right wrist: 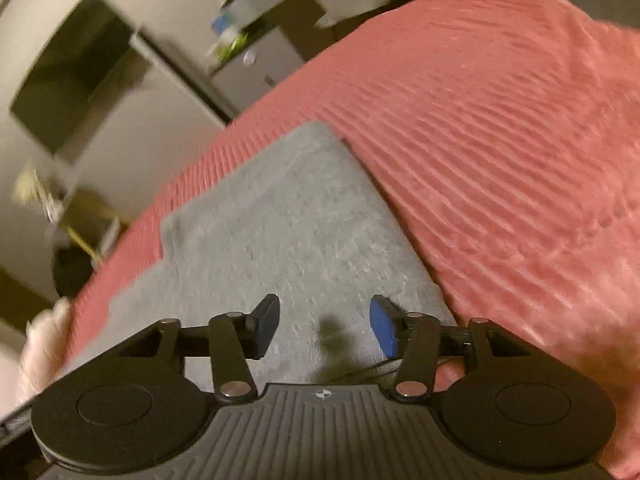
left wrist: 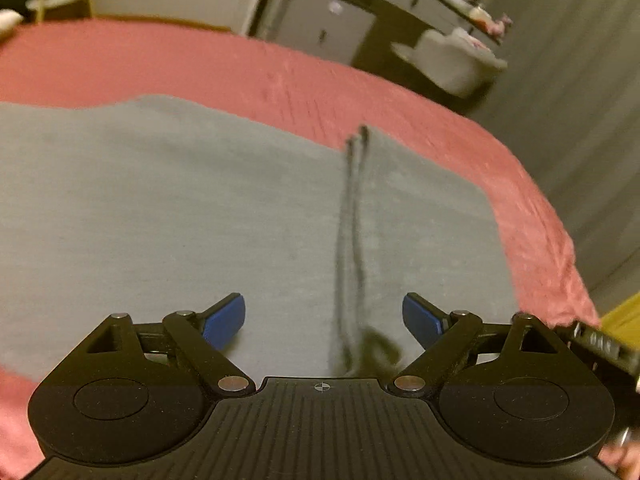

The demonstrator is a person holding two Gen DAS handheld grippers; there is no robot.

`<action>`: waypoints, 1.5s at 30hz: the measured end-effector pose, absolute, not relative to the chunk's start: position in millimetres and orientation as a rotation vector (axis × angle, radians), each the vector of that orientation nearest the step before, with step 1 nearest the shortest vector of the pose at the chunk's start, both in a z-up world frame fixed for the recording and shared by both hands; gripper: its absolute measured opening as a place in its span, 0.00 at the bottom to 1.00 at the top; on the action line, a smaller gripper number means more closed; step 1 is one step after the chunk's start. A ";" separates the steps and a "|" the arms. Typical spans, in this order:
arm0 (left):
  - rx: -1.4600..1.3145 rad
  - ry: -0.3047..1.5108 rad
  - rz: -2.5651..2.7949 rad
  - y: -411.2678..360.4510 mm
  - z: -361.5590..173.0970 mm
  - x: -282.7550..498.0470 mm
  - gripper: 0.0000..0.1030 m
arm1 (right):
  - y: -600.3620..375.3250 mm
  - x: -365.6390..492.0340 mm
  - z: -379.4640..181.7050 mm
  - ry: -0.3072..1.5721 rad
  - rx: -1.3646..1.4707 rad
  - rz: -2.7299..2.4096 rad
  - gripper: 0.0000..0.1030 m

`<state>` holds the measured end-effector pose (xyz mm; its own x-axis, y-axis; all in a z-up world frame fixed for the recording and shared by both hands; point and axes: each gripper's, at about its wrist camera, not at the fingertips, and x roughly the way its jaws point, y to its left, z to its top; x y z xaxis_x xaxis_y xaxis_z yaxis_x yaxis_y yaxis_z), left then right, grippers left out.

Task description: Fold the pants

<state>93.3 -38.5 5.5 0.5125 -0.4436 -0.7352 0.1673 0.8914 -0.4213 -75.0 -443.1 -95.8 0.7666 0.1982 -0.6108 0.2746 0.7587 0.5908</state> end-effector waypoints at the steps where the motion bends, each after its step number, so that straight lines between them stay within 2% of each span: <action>1: -0.334 0.990 -0.386 -45.0 -0.7 102.2 0.86 | -449.0 -79.6 -100.0 0.710 0.758 -0.037 0.53; 2: -0.360 1.021 -0.400 -51.1 -8.0 111.5 0.84 | -448.0 -83.4 -103.9 0.708 0.785 -0.031 0.53; 4: -0.397 1.098 -0.417 -65.1 -23.5 126.7 0.72 | -442.4 -78.7 -104.9 0.700 0.814 -0.017 0.55; 6: -0.412 1.155 -0.434 -73.3 -38.0 136.3 0.65 | -447.7 -79.7 -109.3 0.700 0.848 -0.005 0.55; 9: -0.458 1.147 -0.457 -78.4 -44.6 141.1 0.65 | -452.2 -75.5 -114.7 0.693 0.900 0.010 0.56; 10: -0.483 1.151 -0.460 -78.3 -46.3 142.5 0.61 | -450.9 -68.2 -117.7 0.691 0.913 0.016 0.57; 11: -0.496 1.143 -0.453 -76.9 -47.4 144.7 0.55 | -452.5 -67.7 -119.7 0.687 0.926 0.023 0.57; 12: -0.488 1.135 -0.434 -77.0 -47.3 146.0 0.33 | -453.0 -66.2 -121.2 0.685 0.936 0.027 0.57; 13: -0.475 1.137 -0.422 -77.3 -46.8 146.3 0.20 | -450.6 -64.0 -122.4 0.682 0.944 0.031 0.57; 16: -0.500 1.113 -0.432 -73.3 -40.6 142.2 0.16 | -449.9 -64.1 -122.7 0.678 0.944 0.033 0.57; 23: -0.481 0.944 -0.445 -41.1 3.7 111.1 0.14 | -450.0 -79.6 -114.8 0.644 0.940 0.053 0.60; 27: -0.309 0.856 -0.299 -18.6 3.1 92.0 0.14 | -445.4 -86.6 -106.3 0.647 0.902 0.056 0.66; 29: -0.282 0.878 -0.226 -1.5 -9.3 87.6 0.14 | -441.9 -86.9 -105.7 0.674 0.900 0.068 0.67; 30: -0.312 0.906 -0.201 8.7 -17.0 88.8 0.15 | -440.7 -86.1 -105.3 0.690 0.903 0.076 0.71; 32: -0.423 0.960 -0.183 24.5 -31.2 92.0 0.15 | -438.1 -84.4 -106.6 0.736 0.920 0.087 0.72; 35: -0.425 0.947 -0.184 23.5 -30.4 91.9 0.21 | -433.4 -82.5 -108.8 0.795 0.979 0.114 0.78; 37: -0.392 0.934 -0.203 16.7 -31.1 91.2 0.36 | -426.6 -79.4 -109.2 0.845 0.984 0.128 0.82; 39: -0.386 0.933 -0.216 12.7 -35.6 91.0 0.42 | -413.4 -75.7 -107.6 0.894 0.959 0.178 0.82; 41: -0.392 0.946 -0.214 7.5 -42.3 95.5 0.42 | -400.3 -73.0 -108.1 0.931 0.921 0.187 0.82; 42: -0.399 0.944 -0.214 6.4 -42.4 96.4 0.37 | -396.2 -72.4 -109.0 0.929 0.906 0.167 0.82; 43: -0.404 0.942 -0.214 7.1 -42.1 96.5 0.22 | -394.1 -71.3 -109.5 0.921 0.894 0.146 0.81; 44: -0.407 0.944 -0.214 7.4 -42.5 96.0 0.16 | -394.7 -70.9 -109.8 0.905 0.902 0.133 0.79; 45: -0.421 0.944 -0.216 10.1 -42.1 94.9 0.16 | -397.2 -71.8 -109.3 0.873 0.932 0.126 0.66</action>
<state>94.9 10.1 -42.1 0.5729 -0.3587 -0.7370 -0.0029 0.8983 -0.4394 -71.8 -397.2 -109.3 0.6619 0.4480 -0.6010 0.2600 0.6148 0.7446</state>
